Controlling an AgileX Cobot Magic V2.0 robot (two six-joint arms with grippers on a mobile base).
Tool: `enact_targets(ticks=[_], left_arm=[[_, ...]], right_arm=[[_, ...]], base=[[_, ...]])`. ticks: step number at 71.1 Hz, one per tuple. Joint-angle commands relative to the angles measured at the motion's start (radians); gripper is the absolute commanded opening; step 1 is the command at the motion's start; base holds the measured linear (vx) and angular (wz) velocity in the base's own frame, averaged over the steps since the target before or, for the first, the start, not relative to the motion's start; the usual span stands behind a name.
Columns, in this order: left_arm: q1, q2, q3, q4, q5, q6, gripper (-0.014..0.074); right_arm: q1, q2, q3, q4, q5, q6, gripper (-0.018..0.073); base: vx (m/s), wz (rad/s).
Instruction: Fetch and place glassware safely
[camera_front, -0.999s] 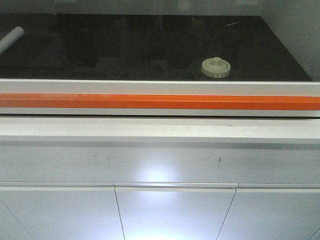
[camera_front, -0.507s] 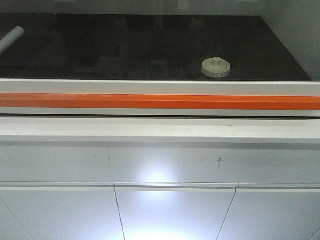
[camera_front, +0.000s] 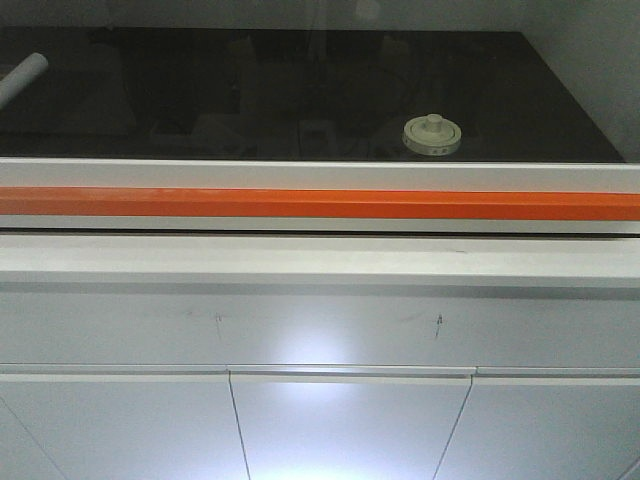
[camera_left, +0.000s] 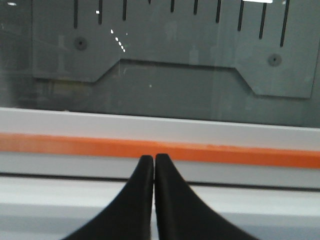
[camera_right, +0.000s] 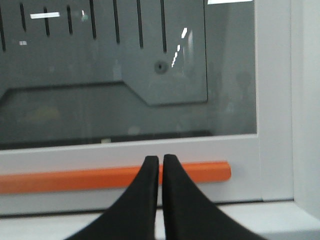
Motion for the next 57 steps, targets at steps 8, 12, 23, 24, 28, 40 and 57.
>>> enact_targets(ticks=[8,12,23,24,28,40,57], left_arm=[[0.003,0.052,-0.205,-0.007,-0.103,-0.006,-0.0007],[0.003,0.097,-0.276,-0.002,-0.098,-0.004,-0.0007],[0.003,0.259,-0.463,0.002,-0.08,-0.004,-0.0007],[0.003,0.273,-0.476,0.002,-0.079,-0.004,-0.0007],[0.003,0.337,-0.532,0.002,-0.077,-0.004,-0.0007],[0.003,0.514,-0.646,0.002,-0.077,-0.004,-0.0007],[0.003,0.716,-0.721,0.001,-0.095,-0.004,-0.0007]], right_arm=[[0.0,0.016,-0.161,0.0,-0.084,-0.01,-0.0003],[0.0,0.053,-0.228,0.0,-0.067,-0.01,-0.0003],[0.0,0.201,-0.403,0.0,-0.058,-0.01,-0.0003],[0.0,0.215,-0.417,0.0,-0.058,-0.01,-0.0003],[0.0,0.283,-0.476,0.0,-0.058,-0.01,-0.0003],[0.0,0.477,-0.609,0.0,-0.059,-0.01,-0.0003],[0.0,0.719,-0.68,0.0,-0.115,-0.01,-0.0003]], base=[[0.0,0.0],[0.0,0.0],[0.0,0.0],[0.0,0.0],[0.0,0.0],[0.0,0.0],[0.0,0.0]])
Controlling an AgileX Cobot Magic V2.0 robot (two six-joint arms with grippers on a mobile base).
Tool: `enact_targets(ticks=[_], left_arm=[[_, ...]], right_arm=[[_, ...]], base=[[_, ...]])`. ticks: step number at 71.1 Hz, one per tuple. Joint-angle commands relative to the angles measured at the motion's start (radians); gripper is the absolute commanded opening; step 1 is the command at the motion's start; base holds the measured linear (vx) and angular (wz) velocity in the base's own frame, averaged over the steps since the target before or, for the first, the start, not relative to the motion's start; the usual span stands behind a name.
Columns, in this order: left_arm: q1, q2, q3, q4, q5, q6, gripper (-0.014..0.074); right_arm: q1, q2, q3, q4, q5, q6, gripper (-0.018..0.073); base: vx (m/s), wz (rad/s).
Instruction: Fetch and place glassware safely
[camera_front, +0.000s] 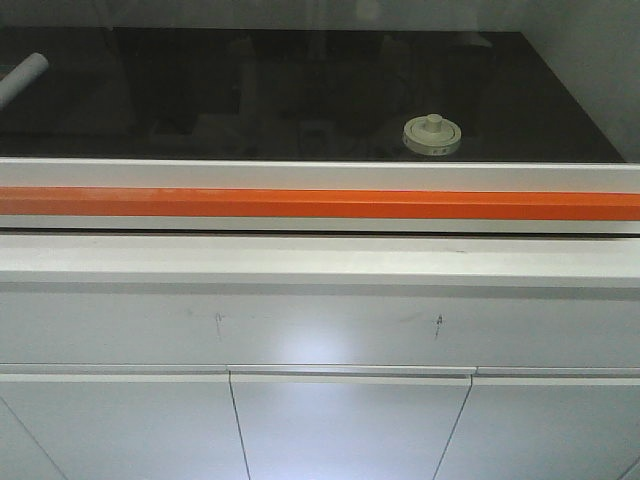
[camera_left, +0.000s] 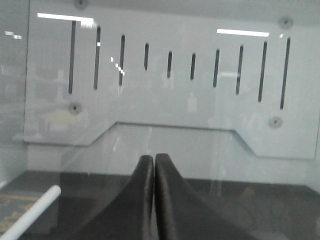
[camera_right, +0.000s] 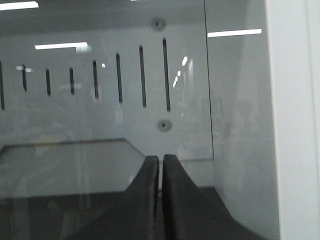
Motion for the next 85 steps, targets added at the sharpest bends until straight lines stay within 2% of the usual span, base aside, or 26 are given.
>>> enact_targets(ticks=[1,21,27,42,52,61,70,85], left_arm=[[0.003,0.063,-0.046,0.0,-0.079,-0.004,-0.0007],[0.003,0.204,-0.042,0.004,-0.083,0.005,-0.0007],[0.003,0.225,-0.02,0.048,-0.108,0.014,-0.0007],[0.003,0.225,0.18,0.107,-0.357,0.013,-0.0007],[0.003,0.225,0.311,0.107,-0.471,0.012,-0.0007],[0.003,0.225,0.382,0.106,-0.482,0.012,-0.0007],[0.003,0.225,0.412,0.105,-0.484,0.012,-0.0007],[0.003,0.225,0.415,0.105,-0.496,0.012,-0.0007]], right_arm=[[0.0,0.097,-0.04,0.0,-0.111,-0.01,-0.0003],[0.0,0.25,-0.038,0.0,-0.11,-0.01,-0.0003],[0.0,0.265,-0.021,-0.01,-0.139,-0.01,-0.0003],[0.0,0.265,0.159,-0.097,-0.356,-0.005,0.0],[0.0,0.265,0.284,-0.152,-0.41,-0.005,-0.0001],[0.0,0.267,0.35,-0.199,-0.416,-0.006,-0.0001],[0.0,0.308,0.365,-0.2,-0.453,-0.006,-0.0001],[0.0,0.485,0.365,-0.2,-0.653,-0.006,-0.0001]], base=[[0.0,0.0],[0.0,0.0],[0.0,0.0],[0.0,0.0],[0.0,0.0],[0.0,0.0],[0.0,0.0],[0.0,0.0]])
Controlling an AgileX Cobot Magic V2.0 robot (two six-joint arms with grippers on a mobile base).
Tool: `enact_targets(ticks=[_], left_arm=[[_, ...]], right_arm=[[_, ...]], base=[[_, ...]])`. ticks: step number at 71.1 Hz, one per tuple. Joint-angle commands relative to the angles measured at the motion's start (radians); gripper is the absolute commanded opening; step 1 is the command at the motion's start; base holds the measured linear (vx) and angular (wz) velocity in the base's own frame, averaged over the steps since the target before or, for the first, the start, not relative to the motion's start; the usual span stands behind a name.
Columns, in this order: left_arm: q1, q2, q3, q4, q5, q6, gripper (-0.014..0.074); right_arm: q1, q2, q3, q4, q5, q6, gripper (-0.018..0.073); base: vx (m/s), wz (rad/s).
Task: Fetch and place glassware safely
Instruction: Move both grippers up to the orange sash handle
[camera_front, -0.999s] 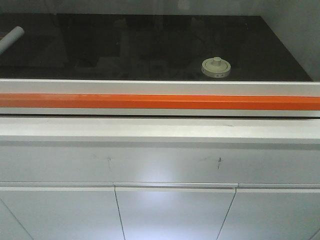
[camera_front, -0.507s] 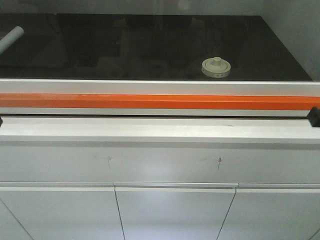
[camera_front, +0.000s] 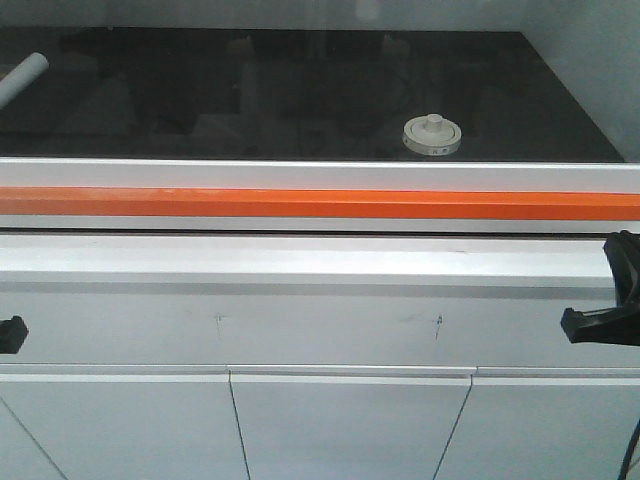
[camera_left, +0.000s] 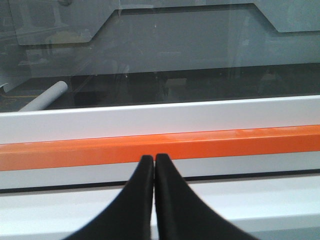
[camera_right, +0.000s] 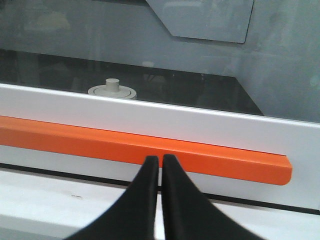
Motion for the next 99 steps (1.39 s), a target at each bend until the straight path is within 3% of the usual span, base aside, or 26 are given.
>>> enact_targets(ticks=[1,29,99], left_arm=[[0.003,-0.009,-0.025,-0.002,-0.095,-0.001,-0.0007],[0.003,-0.009,-0.025,-0.003,-0.1,-0.001,-0.0007],[0.003,0.002,-0.025,-0.003,-0.103,0.009,-0.0007]], right_arm=[[0.0,0.075,-0.024,-0.004,-0.183,-0.006,-0.0001],[0.0,0.448,-0.075,0.006,-0.47,-0.007,-0.0001],[0.0,0.745,-0.316,0.007,-0.457,-0.014,-0.0001]], base=[[0.0,0.0],[0.0,0.0],[0.0,0.0]])
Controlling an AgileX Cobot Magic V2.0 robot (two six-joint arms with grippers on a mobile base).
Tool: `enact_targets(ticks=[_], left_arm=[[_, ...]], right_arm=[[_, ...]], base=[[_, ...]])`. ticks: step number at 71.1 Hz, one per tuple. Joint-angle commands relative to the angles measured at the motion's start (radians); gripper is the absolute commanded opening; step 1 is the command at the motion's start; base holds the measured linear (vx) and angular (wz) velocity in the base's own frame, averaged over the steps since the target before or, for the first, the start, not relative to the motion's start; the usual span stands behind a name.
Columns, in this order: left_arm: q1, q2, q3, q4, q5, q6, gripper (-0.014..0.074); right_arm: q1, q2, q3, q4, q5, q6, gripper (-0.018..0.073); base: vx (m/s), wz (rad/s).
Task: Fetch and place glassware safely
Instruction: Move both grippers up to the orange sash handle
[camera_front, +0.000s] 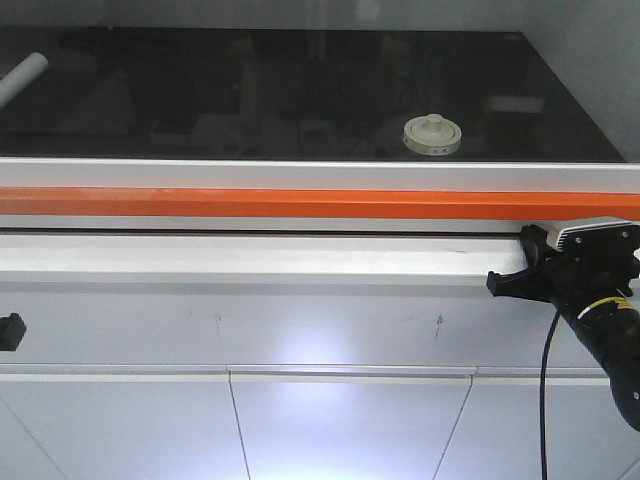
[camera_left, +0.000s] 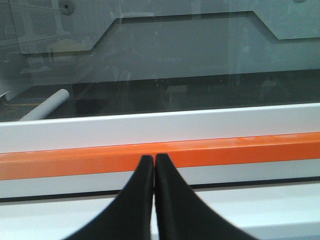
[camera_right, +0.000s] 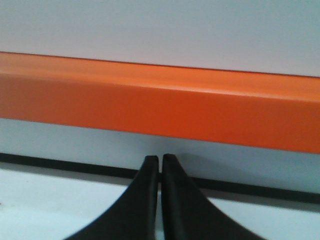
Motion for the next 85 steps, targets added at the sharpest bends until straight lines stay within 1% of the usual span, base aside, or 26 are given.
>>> enact_targets(ticks=[1,7,12,17,23,35,40,46,50,62,75,85], left_arm=[[0.003,0.005,-0.025,-0.003,-0.083,0.001,-0.0007],[0.003,0.043,-0.025,-0.003,-0.089,0.001,-0.0007],[0.003,0.094,-0.025,-0.003,-0.115,0.001,-0.0007],[0.003,0.161,-0.027,-0.002,-0.168,0.001,-0.0007],[0.003,0.251,-0.031,-0.002,-0.261,0.001,-0.0007],[0.003,0.418,-0.08,0.001,-0.357,0.001,-0.0007],[0.003,0.48,-0.115,0.017,-0.39,0.001,-0.0007],[0.003,0.557,-0.166,0.061,-0.398,0.001,-0.0007],[0.003,0.598,-0.198,0.075,-0.395,0.001,-0.0007],[0.003,0.694,-0.234,0.075,-0.405,-0.026,-0.0007],[0.003,0.763,-0.263,0.075,-0.454,-0.026,-0.0007],[0.003,0.805,-0.307,0.075,-0.452,-0.026,-0.0007]], right_arm=[[0.0,-0.034,-0.035,0.002,-0.08,-0.01,-0.0001],[0.0,-0.034,-0.047,0.006,-0.091,-0.01,-0.0001],[0.0,-0.034,-0.053,0.006,-0.095,-0.01,-0.0001],[0.0,-0.034,-0.053,0.009,-0.099,-0.01,-0.0001],[0.0,-0.034,-0.053,0.013,-0.098,-0.01,-0.0001],[0.0,-0.034,-0.053,0.013,-0.098,-0.009,-0.0001],[0.0,-0.034,-0.053,0.013,-0.098,-0.009,-0.0001],[0.0,-0.034,-0.053,0.013,-0.098,-0.009,-0.0001],[0.0,-0.034,-0.053,0.013,-0.098,-0.009,-0.0001],[0.0,-0.034,-0.053,0.014,-0.098,-0.009,-0.0001],[0.0,-0.034,-0.053,0.014,-0.098,-0.009,-0.0001],[0.0,-0.034,-0.053,0.014,-0.098,-0.009,-0.0001]], base=[[0.0,0.0],[0.0,0.0],[0.0,0.0],[0.0,0.0],[0.0,0.0],[0.0,0.0],[0.0,0.0],[0.0,0.0],[0.0,0.0],[0.0,0.0],[0.0,0.0],[0.0,0.0]])
